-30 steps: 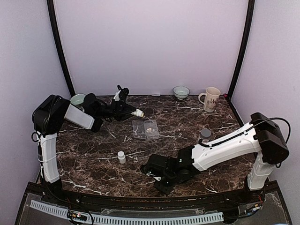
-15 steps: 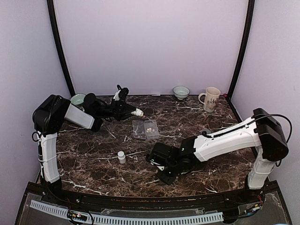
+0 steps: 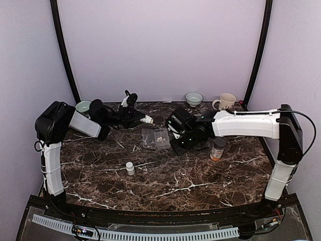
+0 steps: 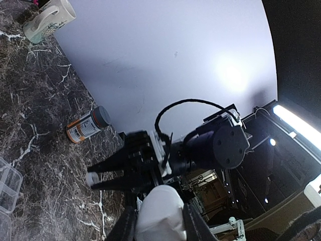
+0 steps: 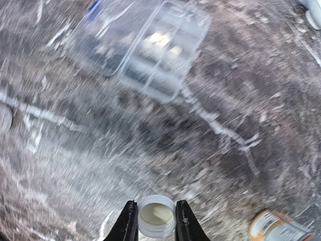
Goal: Sort the pills into containers
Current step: Place the lid of the pill bottle at the center of the board.
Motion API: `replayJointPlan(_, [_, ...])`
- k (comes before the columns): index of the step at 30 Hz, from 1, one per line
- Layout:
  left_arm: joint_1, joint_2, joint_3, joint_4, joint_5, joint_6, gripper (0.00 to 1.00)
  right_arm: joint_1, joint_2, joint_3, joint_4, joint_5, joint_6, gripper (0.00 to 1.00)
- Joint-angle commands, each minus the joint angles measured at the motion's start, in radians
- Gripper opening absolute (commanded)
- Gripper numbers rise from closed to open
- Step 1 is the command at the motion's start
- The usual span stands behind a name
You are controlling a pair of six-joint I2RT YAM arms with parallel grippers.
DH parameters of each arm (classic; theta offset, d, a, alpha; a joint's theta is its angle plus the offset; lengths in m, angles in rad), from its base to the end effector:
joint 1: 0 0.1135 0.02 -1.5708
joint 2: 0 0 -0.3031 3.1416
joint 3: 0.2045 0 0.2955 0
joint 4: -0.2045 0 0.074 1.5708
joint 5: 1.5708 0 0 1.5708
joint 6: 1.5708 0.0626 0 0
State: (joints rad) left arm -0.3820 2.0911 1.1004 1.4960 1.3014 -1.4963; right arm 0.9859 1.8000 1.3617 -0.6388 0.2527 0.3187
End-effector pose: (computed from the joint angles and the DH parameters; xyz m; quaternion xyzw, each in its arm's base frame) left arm 0.4032 -0.2270 0.2113 0.2292 0.6189 -0.7348 0.1564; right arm 0.2560 0.3583 0.2217 -0.2859 0.9190 0.0500 0.2668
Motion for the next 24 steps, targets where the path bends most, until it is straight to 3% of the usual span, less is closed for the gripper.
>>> replayJointPlan(1, [0.005, -0.009, 0.032, 0.048, 0.018, -0.013, 0.00, -0.095, 0.063, 0.104, -0.051, 0.054, -0.021, 0.16])
replayJointPlan(10, [0.005, -0.001, 0.018, -0.002, 0.026, 0.029, 0.00, -0.287, 0.170, 0.250, -0.134, 0.078, -0.006, 0.16])
replayJointPlan(24, [0.005, 0.078, 0.050, -0.076, 0.017, 0.101, 0.00, -0.454, 0.260, 0.250, -0.167, 0.048, -0.004, 0.16])
